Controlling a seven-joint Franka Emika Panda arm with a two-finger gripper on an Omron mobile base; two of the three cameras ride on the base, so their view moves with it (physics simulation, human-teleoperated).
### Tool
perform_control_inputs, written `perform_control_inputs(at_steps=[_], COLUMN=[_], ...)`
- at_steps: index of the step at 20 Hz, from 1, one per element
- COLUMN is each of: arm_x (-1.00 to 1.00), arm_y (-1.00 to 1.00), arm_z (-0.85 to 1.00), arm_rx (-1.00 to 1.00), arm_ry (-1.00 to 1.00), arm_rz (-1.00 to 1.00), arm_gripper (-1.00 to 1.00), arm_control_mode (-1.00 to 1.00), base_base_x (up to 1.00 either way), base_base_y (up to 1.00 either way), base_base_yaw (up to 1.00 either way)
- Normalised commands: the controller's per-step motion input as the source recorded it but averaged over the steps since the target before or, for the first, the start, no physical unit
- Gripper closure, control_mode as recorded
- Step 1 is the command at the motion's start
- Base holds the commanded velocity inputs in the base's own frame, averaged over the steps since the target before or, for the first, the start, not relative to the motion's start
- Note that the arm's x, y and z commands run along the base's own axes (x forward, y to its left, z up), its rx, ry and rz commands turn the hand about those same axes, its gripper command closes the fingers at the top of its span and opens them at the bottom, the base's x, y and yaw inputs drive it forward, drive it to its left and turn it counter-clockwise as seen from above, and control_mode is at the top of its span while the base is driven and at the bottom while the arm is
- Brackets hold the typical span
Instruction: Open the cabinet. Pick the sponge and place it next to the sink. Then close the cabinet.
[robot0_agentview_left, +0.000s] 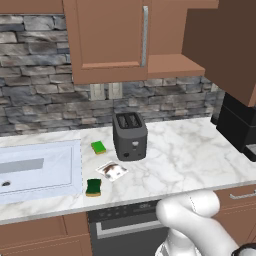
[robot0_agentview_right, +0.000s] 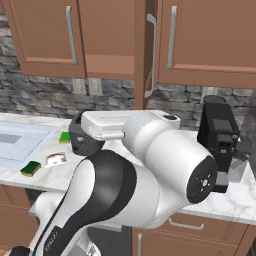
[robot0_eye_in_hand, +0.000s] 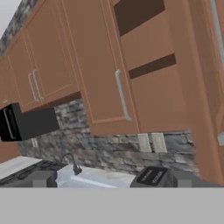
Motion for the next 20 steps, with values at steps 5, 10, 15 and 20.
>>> perform_control_inputs(at_steps=[5,10,15,20], arm_x=[0.11,0.02,0.06,0.21], arm_y=[-0.28,-0.26,-0.14,0.00], arm_z=[0.00,0.00,0.00,-0.01], arm_rx=[0.00,0.00,0.00,0.00], arm_ry=[0.00,0.00,0.00,0.00], arm_rz=[0.07,0.05,0.04,0.03], arm_gripper=[-1.00,-1.00,-1.00,-1.00], arm_control_mode=[-1.00,-1.00,-1.00,-1.00], base_base_x=[0.00,0.00,0.00,0.00], base_base_y=[0.00,0.00,0.00,0.00], base_base_yaw=[0.00,0.00,0.00,0.00])
